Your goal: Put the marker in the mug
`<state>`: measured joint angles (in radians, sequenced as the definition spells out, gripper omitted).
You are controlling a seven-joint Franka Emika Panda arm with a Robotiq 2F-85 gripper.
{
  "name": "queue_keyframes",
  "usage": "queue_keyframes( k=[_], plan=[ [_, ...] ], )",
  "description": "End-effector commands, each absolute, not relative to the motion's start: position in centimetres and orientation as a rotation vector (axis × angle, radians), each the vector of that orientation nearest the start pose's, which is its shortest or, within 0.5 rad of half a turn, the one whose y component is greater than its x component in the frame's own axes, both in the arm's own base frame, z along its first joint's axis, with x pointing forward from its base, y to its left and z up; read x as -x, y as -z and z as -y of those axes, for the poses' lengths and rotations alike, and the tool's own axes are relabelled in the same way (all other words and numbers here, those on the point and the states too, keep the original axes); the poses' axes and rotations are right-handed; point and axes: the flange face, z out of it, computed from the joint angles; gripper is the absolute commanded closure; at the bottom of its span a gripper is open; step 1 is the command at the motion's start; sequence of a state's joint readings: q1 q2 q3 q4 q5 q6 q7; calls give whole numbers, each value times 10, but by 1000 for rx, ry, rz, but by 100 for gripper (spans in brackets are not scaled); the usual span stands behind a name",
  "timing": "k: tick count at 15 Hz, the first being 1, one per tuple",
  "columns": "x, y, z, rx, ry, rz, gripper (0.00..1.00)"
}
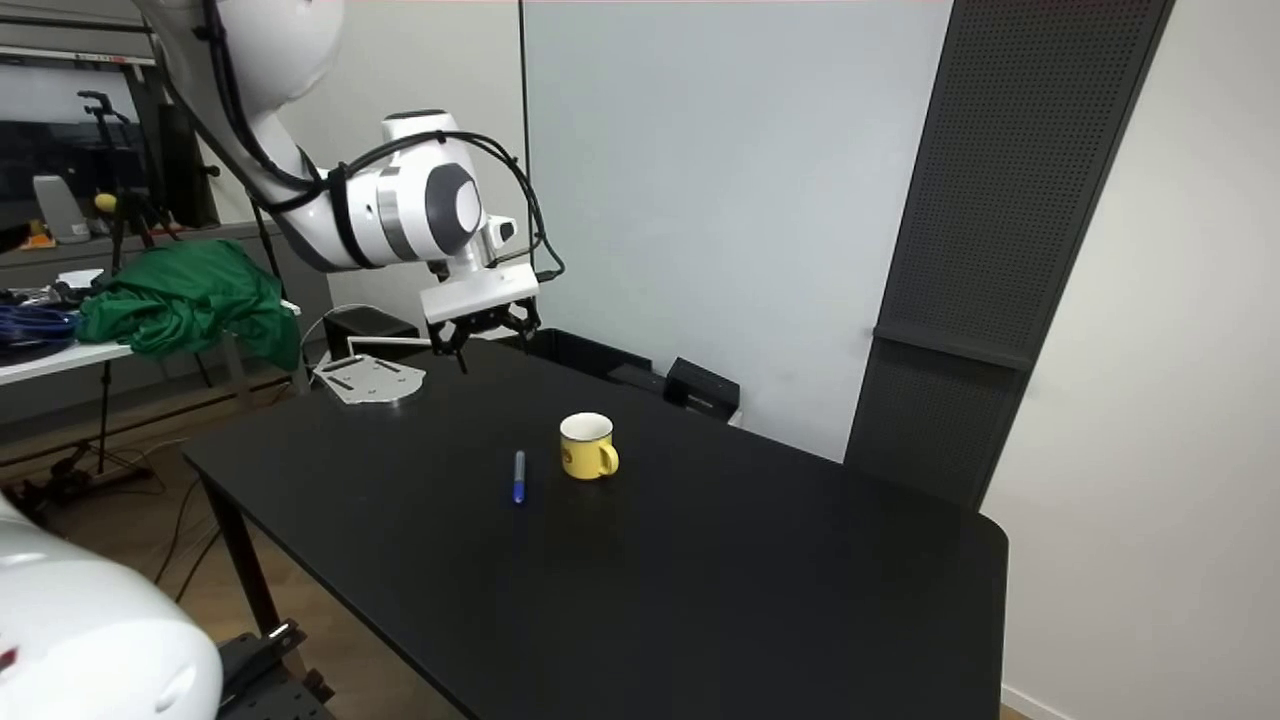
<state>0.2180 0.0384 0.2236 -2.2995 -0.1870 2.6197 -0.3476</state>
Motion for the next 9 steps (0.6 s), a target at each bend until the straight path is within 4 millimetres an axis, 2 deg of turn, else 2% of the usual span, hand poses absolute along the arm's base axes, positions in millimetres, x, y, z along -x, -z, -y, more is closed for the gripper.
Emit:
queue_keyframes(
  k=[1,6,9],
  plan=[
    [-503,-331,-236,2930,434,1380,0],
    [-521,-282,-231,3035,410,1282,0],
    [-530,-252,-238,3070,347,1148,0]
  ],
)
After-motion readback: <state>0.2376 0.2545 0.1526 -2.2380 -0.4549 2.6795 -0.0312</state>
